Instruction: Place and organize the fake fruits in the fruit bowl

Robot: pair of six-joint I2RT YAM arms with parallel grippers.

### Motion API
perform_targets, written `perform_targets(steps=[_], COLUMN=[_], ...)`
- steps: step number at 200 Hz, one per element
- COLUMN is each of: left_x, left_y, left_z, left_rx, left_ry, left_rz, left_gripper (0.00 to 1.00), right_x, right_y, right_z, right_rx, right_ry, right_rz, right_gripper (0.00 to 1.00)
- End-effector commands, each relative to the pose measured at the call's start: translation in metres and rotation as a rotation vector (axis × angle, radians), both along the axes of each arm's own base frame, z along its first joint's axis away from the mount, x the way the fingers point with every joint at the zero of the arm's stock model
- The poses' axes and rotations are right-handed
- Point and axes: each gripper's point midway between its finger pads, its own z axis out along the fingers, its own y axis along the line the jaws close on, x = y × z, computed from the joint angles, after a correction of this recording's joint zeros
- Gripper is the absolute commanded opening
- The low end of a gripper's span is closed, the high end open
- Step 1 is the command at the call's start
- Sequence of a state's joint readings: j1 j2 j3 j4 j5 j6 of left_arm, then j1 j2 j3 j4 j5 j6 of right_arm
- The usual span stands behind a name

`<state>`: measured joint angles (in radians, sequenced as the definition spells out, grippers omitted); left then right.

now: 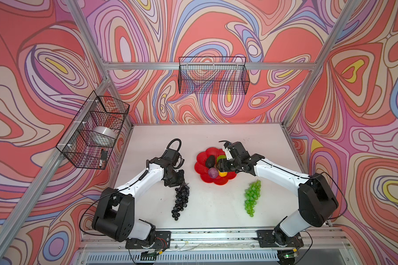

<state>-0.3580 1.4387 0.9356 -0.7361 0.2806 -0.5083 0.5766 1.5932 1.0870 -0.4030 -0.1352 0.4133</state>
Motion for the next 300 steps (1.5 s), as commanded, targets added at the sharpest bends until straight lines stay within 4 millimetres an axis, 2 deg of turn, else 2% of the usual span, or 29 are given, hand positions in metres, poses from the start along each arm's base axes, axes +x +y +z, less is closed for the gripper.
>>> perform_targets(steps=[1,27,57,74,88,127,153,186,239,278,300], left_x=[0.000,-0.001,-0.002,-0.002,-0.001,-0.002,-0.004,-0.011,-0.017,-0.022,-0.024], left_y=[0.002,-0.001,-0.002,-0.001,-0.001,0.006,0.001,-0.006,-0.007,-0.002,-0.004], left_z=[-0.006,-0.011,-0.012,-0.013,-0.014,-0.010,-0.005,-0.002,0.015,0.004,-0.001], left_rx=[0.006,-0.011,-0.019,-0.013,-0.011,0.023,-0.014,-0.065,-0.098,-0.057,-0.053], left_ry=[0.013,0.024,0.027,0.029,0.028,0.016,0.007,0.027,0.012,0.058,0.076], left_rz=[0.000,0.003,0.007,0.007,0.008,0.011,0.007,0.009,0.018,0.006,-0.013], left_gripper=[0.33,0.31,0.23,0.23,0.16,0.29,0.38,0.37,0.38,0.39,0.36], right_x=[-0.002,-0.001,0.000,0.000,0.000,-0.001,0.000,0.000,0.001,0.000,0.000], right_y=[0.000,0.001,0.001,0.002,0.002,0.002,0.003,0.005,0.006,0.006,0.005], right_z=[0.004,0.001,0.001,-0.001,-0.002,-0.004,-0.007,-0.007,-0.010,-0.009,-0.008], right_rx=[0.013,0.013,0.012,0.010,0.013,0.012,0.012,0.014,0.018,0.017,0.012], right_ry=[-0.010,-0.003,-0.004,0.000,0.003,0.006,0.011,0.014,0.021,0.018,0.015], right_rz=[-0.005,-0.005,-0.003,-0.002,0.001,0.000,0.003,0.006,0.008,0.009,0.005], right_gripper=[0.61,0.61,0.61,0.61,0.61,0.61,0.61,0.61,0.61,0.61,0.61])
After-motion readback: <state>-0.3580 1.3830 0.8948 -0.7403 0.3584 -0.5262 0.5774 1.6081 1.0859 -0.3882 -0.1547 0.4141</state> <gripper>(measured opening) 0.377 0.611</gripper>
